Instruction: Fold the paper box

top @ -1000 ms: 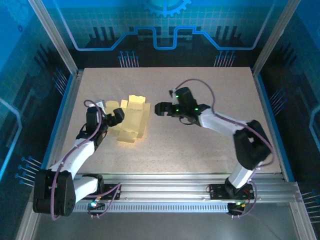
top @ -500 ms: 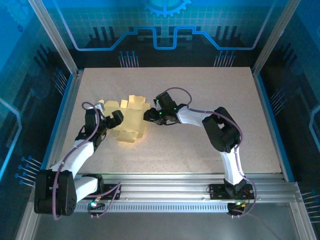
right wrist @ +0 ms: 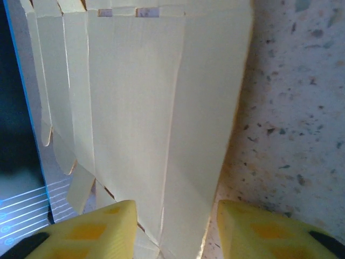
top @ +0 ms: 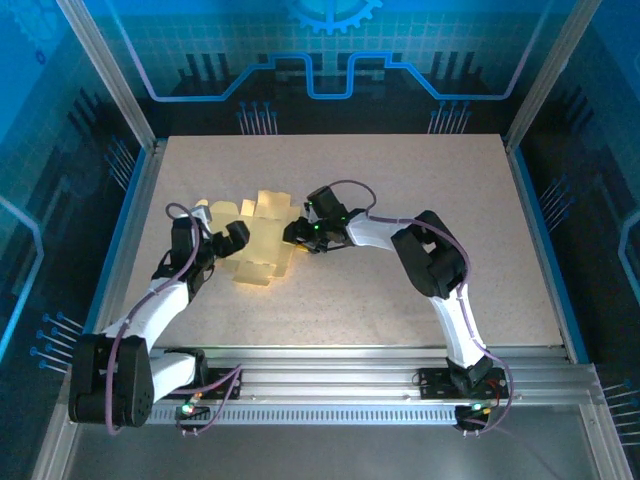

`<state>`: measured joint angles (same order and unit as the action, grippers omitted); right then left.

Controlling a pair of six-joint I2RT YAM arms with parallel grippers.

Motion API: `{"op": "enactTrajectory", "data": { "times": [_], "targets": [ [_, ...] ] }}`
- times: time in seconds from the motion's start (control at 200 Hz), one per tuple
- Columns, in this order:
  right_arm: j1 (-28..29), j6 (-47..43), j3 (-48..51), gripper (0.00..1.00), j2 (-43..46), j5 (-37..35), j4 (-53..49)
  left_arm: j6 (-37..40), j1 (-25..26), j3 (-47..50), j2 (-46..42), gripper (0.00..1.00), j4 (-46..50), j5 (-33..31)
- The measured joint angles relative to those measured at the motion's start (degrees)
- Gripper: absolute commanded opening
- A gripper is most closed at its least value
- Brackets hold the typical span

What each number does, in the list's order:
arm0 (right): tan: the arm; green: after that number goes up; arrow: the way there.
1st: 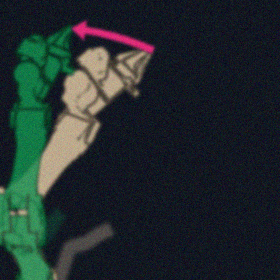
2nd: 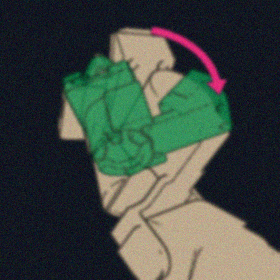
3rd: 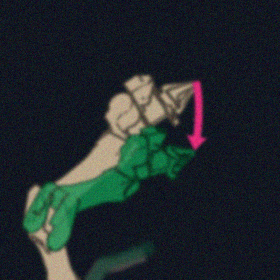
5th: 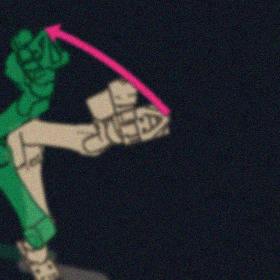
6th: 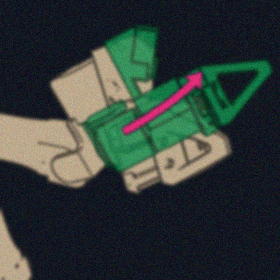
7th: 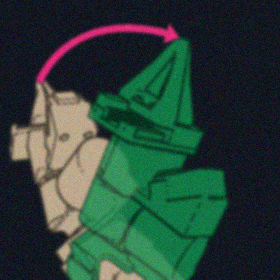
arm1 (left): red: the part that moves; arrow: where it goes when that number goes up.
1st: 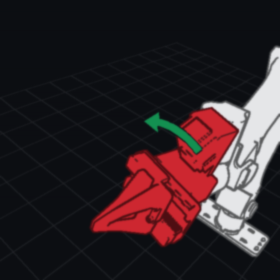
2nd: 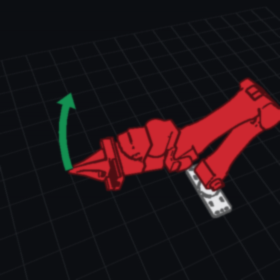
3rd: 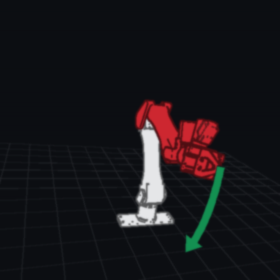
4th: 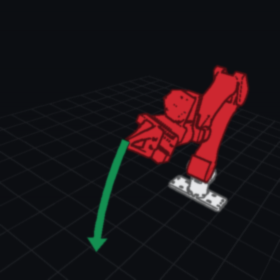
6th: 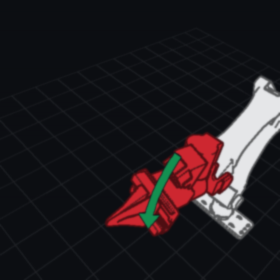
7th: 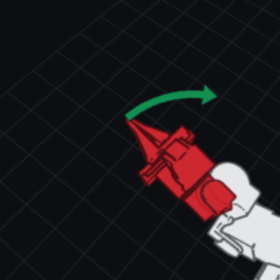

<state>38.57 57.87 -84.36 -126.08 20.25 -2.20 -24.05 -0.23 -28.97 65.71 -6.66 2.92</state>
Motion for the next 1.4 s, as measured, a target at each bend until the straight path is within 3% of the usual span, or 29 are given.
{"op": "enactTrajectory", "data": {
  "times": [0.295,0.445,0.795,1.005,1.066,1.176,1.396],
  "targets": [
    [0.0,0.2,-3.0,0.18,-2.3,0.9,-0.6,0.0,0.0,0.0,0.5,0.99,-0.3,1.0],
    [0.0,-1.5,-5.7,0.0,-2.9,1.2,-3.8,0.4,0.0,0.0,0.7,0.99,-0.9,2.1],
    [-2.6,-13.6,-5.9,0.0,1.0,-0.9,-17.6,3.3,2.4,-1.4,1.1,0.99,-0.3,4.0],
    [-11.1,-26.0,0.8,0.0,13.0,-1.5,-28.5,2.7,6.3,-3.4,5.9,0.97,-0.6,6.1],
    [-14.0,-29.0,2.5,0.0,15.9,-2.1,-31.2,1.4,7.5,-4.1,8.2,0.94,-0.5,6.9],
    [-17.6,-33.4,4.1,0.0,19.4,-4.8,-36.3,-1.9,12.2,-7.4,13.9,0.81,-0.5,8.3],
    [-17.2,-38.1,3.8,0.0,19.6,-12.5,-43.4,-8.5,19.7,-16.0,26.6,0.61,-2.4,11.3]
  ]
}}
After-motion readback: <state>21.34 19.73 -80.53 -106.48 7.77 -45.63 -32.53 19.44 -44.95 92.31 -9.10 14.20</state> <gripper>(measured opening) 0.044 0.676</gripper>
